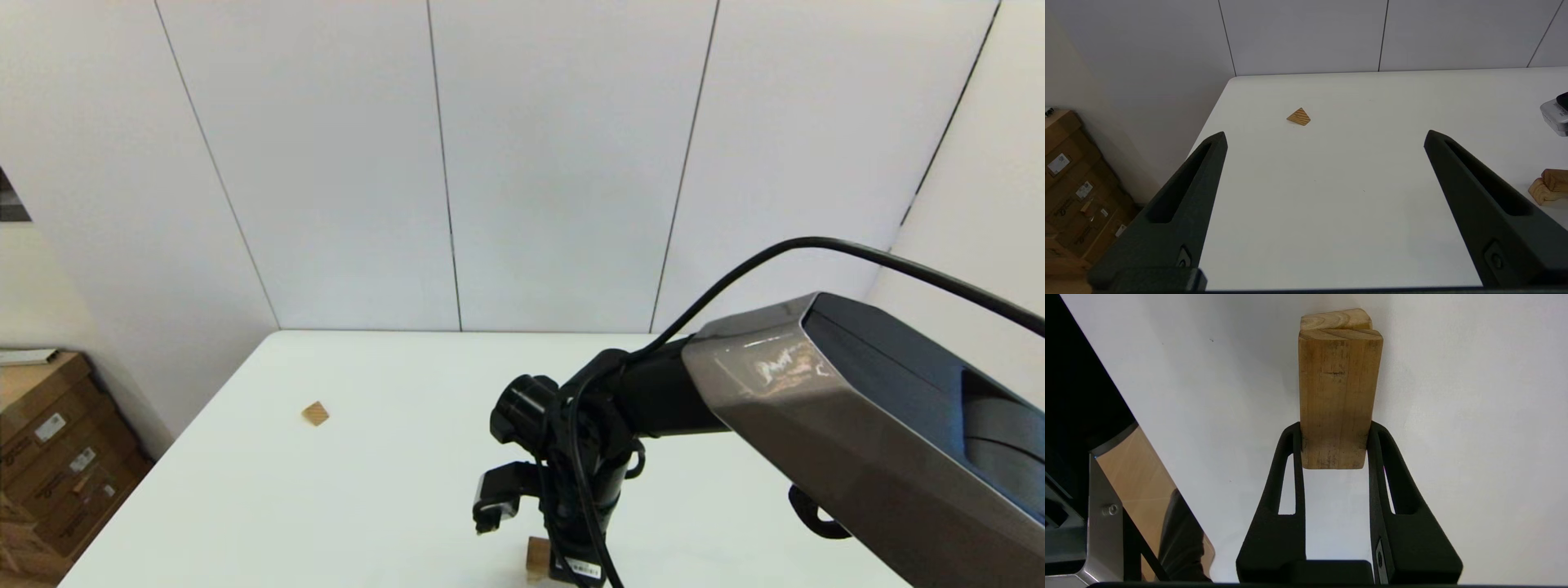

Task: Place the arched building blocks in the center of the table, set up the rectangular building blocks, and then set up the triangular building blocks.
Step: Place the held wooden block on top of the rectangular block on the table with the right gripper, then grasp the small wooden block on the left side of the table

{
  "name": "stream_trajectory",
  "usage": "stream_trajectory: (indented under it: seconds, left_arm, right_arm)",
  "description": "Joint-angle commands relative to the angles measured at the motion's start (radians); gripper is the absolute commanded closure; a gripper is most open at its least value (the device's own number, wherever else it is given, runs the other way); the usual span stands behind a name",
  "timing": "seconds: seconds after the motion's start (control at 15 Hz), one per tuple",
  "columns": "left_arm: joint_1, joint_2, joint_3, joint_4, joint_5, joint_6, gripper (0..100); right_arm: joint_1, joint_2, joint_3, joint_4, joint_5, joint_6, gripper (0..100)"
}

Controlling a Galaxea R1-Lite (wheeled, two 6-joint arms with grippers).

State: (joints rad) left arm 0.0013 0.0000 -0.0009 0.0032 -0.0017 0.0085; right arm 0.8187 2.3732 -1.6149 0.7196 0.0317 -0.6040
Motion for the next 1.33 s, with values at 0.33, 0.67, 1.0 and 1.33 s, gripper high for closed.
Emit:
stream_trajectory:
  seconds: [0.33,0.67,1.0,1.33]
  left_arm:
    - [0.000,0.002,0.001,0.000,0.000,0.001,0]
    - [0.000,0.002,0.001,0.000,0.000,-0.001,0]
    - [0.000,0.002,-0.001,0.000,0.000,-0.001,0]
    - [0.000,0.002,0.001,0.000,0.000,0.001,0]
  right_arm:
    - [0.002,0.008,-0.016,-0.003,0.005,0.009,0]
    - [0.000,-0.042,-0.017,0.006,0.007,0.004,0]
    - [-0.070,-0.384,0.000,0.032,0.016,0.035,0]
    - [-0.168,-0.927,0.121,0.034,-0.039,0.328,0]
